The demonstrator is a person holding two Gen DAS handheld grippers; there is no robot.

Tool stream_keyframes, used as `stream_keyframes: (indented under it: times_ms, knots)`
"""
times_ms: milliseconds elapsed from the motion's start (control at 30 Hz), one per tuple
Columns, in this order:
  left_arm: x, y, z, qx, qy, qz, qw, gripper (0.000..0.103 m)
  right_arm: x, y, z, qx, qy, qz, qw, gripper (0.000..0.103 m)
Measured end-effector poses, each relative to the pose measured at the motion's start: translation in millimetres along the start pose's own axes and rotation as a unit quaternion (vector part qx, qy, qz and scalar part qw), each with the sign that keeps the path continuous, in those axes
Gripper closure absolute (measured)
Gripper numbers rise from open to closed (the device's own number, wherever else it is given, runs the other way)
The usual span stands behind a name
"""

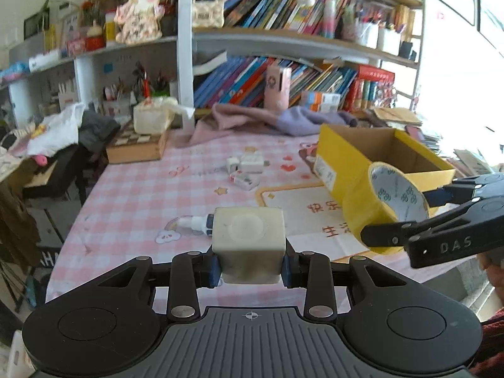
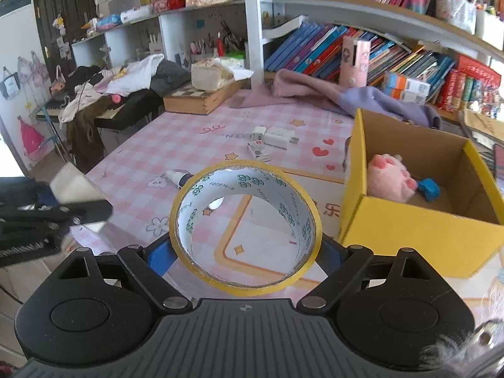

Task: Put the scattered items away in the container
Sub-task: 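Lift the cream cube with the left gripper while the right gripper lifts the yellow tape roll, then carry the cream cube and tape roll over the yellow box and lower them inside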

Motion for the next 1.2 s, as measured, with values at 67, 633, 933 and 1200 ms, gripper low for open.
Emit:
stream_keyframes:
  times_ms: [67,633,933,1200]
  knots:
    - [8,2,3,-0.002,-0.002,0.005,1.0,0.07,3,9,8,0.002,-0.002,0.009,1.0,0.014]
    - [96,-12,25,-0.03,-0.05,0.113,0.9919,0.07,53,58,64,-0.031,-0.055,0.089,0.994,0.014]
    - [142,-31,24,-0.042,-0.073,0.16,0.9836,0.07,93,76,85,-0.04,-0.087,0.124,0.988,0.014]
    - [194,-50,14,-0.041,-0.12,0.197,0.972,0.07,153,93,105,-0.041,-0.148,0.165,0.974,0.014]
Point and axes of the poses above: each gripper's, at about its wrist camera, not at the fingertips, and y roughly against the way its jaws point, x to its right, z to its underside, the point moved 10 cm from there along -y, roughly the way its jaws point, and after that the axes turned 5 degrees about z, right-handed, at the moved point
